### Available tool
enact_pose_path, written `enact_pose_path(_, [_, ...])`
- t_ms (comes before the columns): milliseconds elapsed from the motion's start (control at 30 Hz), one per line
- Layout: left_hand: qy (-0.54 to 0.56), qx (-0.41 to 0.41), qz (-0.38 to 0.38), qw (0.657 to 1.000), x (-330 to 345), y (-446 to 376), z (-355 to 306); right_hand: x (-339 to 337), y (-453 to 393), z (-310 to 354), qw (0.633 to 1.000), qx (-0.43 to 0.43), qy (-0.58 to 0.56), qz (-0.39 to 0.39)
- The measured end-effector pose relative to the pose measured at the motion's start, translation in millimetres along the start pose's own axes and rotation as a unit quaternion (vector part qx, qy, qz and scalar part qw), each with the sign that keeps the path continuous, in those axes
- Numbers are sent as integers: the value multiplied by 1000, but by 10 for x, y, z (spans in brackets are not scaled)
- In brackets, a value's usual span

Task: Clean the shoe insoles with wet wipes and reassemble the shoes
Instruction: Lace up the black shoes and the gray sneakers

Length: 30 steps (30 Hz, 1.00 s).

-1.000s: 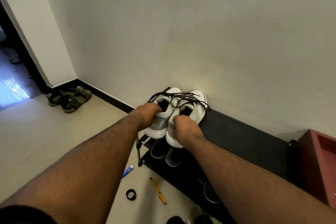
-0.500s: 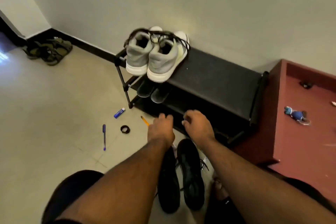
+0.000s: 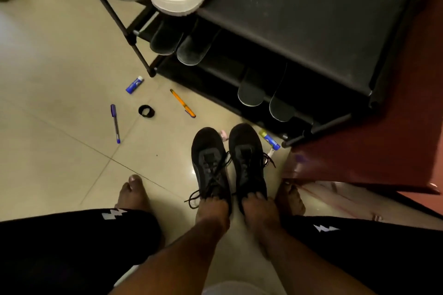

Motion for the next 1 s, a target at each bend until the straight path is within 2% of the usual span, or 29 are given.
enact_pose_path(100, [-59,-6,21,998,39,-118,-20,38,-163,-78,999,10,23,38])
enact_pose_path(200, [-17,-16,54,998,46,-89,9,17,-151,-92,998,3,2,59])
enact_pose_path(333, [76,-26,55,995,-322,298,118,-255,203,63,997,-8,-71,-4])
enact_pose_path(433, [74,-21,36,996,-667,712,149,-559,569,297,993,-22,-111,-29])
enact_pose_path(533, [28,-5,-25,999,-946,1340,157,-809,1128,543,989,-37,-124,-76])
enact_pose_path(600, [-18,7,-98,995,-1097,1729,219,-962,1497,675,984,-49,-117,-123])
enact_pose_path(700, [-61,33,-221,973,-1291,2157,352,-1226,1898,806,980,-66,-83,-169])
enact_pose_path(800, [-92,63,-307,945,-1448,2619,453,-1500,2312,969,973,-76,-69,-205])
enact_pose_path(900, [-87,69,-329,938,-1664,2874,481,-1802,2635,1071,966,-74,-68,-238])
enact_pose_path(1000, [-26,59,-336,940,-1971,3027,492,-2103,2882,1125,958,-71,-56,-272])
Point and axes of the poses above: each hand's wrist, its own y-axis away from the middle knuckle, its own x-axis out of the palm, z = x × y, the point moved 1 cm from there along -y, towards the middle knuckle, and after that the axes turned 12 degrees about -x, right-handed, at the moved point
